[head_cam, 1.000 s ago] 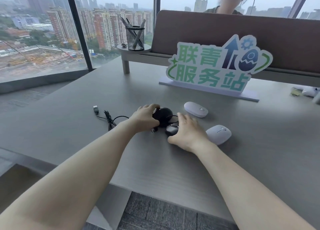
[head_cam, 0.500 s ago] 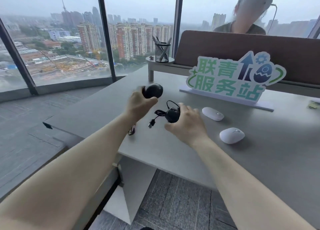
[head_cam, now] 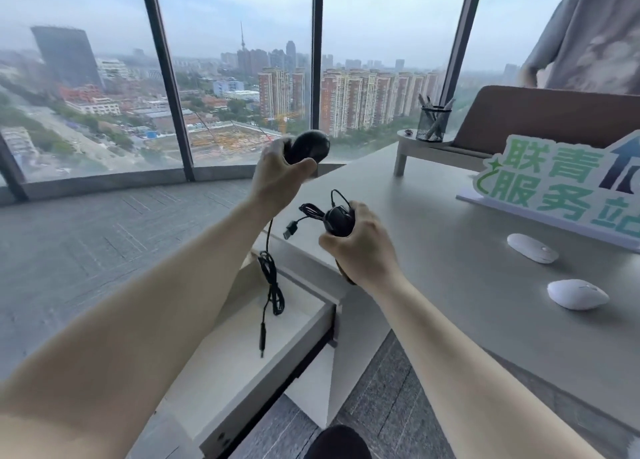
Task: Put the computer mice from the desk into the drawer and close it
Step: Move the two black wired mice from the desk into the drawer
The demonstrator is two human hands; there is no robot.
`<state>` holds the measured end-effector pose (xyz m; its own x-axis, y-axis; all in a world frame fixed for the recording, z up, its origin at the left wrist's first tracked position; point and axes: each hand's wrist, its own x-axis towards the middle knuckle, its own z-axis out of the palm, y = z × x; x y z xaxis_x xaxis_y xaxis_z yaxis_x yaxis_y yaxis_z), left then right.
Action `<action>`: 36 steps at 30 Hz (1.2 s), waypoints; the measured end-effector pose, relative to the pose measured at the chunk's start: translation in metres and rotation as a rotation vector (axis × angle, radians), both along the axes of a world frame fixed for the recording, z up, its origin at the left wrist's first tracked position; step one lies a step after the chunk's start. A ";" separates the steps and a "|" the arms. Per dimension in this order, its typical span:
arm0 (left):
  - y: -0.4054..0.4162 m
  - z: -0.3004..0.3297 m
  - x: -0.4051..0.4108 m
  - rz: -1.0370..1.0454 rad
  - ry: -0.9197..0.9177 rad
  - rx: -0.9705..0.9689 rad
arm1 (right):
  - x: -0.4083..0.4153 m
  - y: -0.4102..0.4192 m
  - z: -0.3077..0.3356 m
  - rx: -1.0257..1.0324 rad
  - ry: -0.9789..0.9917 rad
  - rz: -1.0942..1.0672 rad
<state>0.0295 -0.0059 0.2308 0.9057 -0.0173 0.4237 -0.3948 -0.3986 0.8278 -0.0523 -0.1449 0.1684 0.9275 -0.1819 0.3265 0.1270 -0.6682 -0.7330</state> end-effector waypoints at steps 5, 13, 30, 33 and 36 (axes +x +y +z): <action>0.045 -0.042 -0.006 0.055 0.062 0.034 | 0.001 0.051 -0.032 0.030 0.097 0.110; 0.099 -0.152 -0.011 0.122 0.237 0.057 | 0.016 0.093 -0.110 -0.089 0.370 0.132; 0.183 -0.284 -0.009 -0.307 0.758 0.821 | 0.094 0.138 -0.198 -0.352 0.599 0.187; 0.183 -0.290 -0.006 -0.399 0.816 0.883 | 0.104 0.141 -0.211 -0.437 0.641 0.233; 0.178 -0.295 -0.005 -0.493 0.837 0.930 | 0.107 0.141 -0.226 -0.489 0.706 0.250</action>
